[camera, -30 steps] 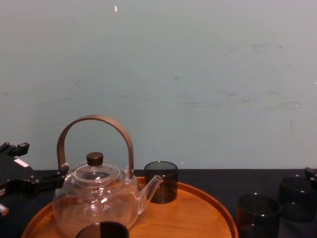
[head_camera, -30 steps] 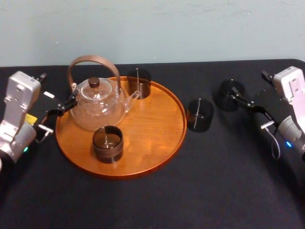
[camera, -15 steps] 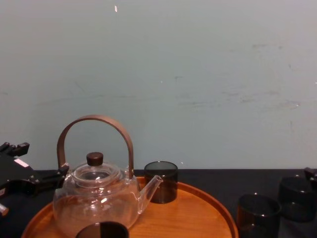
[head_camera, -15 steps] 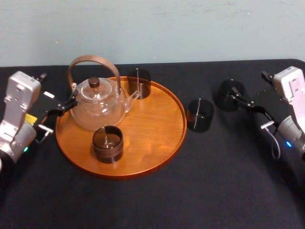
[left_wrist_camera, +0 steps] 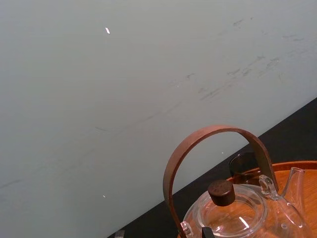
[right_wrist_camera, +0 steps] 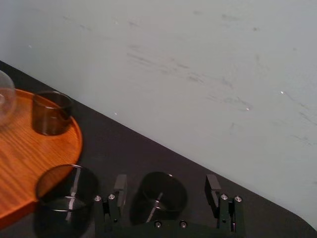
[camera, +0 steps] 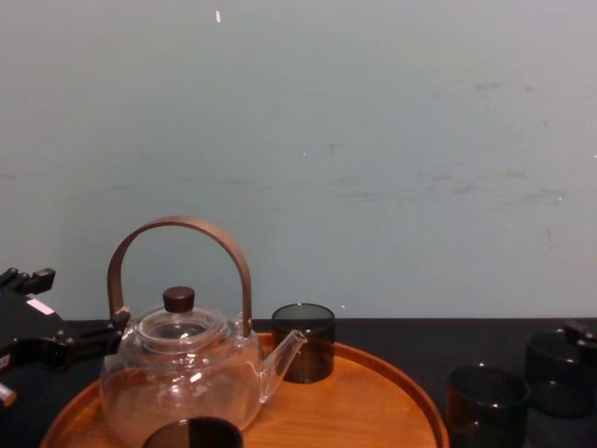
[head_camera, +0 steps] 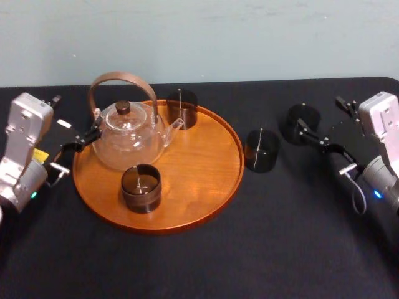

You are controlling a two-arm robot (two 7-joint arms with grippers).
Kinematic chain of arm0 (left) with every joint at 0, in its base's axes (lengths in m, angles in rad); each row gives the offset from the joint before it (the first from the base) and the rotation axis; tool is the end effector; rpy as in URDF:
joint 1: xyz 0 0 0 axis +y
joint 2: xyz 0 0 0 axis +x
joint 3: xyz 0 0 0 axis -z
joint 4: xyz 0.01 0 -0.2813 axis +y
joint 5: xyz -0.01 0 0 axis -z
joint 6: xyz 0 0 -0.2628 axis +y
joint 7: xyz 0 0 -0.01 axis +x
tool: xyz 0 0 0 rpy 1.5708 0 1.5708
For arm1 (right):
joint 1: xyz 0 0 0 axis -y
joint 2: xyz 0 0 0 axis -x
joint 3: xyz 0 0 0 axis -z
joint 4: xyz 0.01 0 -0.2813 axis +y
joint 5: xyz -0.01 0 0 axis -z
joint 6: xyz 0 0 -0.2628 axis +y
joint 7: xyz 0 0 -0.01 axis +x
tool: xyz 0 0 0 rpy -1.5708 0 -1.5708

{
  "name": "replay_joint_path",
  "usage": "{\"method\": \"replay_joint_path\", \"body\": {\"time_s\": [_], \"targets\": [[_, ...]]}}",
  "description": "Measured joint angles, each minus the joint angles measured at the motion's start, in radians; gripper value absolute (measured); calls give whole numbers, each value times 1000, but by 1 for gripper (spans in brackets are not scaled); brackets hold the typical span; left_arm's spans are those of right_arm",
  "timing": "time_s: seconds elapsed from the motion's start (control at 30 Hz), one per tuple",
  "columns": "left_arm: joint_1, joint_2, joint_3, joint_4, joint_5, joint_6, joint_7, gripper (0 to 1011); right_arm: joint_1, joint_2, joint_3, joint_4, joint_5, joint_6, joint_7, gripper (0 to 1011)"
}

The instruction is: Pick up the glass from the table and place it on the tray.

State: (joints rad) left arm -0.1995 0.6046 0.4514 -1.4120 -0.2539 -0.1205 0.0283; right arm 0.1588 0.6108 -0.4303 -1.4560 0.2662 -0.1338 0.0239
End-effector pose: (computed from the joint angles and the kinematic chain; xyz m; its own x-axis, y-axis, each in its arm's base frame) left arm 0.3132 0.0899 -0.2865 0.2923 0.8803 0.3737 -0.9552 0.2873 0.0703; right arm 0.3035 -0.0888 -0.2855 0.3460 -0.8705 0.3500 0.9363 0.3445 -0.0689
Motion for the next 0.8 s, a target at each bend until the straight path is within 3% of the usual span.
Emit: {"method": "replay_joint_path", "body": {"time_s": [0.17, 0.53, 0.8], "targets": [[0, 0, 0, 0, 0, 0, 0, 1009, -31, -5, 11, -38, 3, 1, 2, 1002], [0, 0, 0, 0, 0, 0, 0, 1009, -85, -21, 11, -89, 26, -11, 76, 1002], [0, 0, 0, 0, 0, 0, 0, 1009, -104, -43, 1, -92, 33, -15, 122, 1002]]}}
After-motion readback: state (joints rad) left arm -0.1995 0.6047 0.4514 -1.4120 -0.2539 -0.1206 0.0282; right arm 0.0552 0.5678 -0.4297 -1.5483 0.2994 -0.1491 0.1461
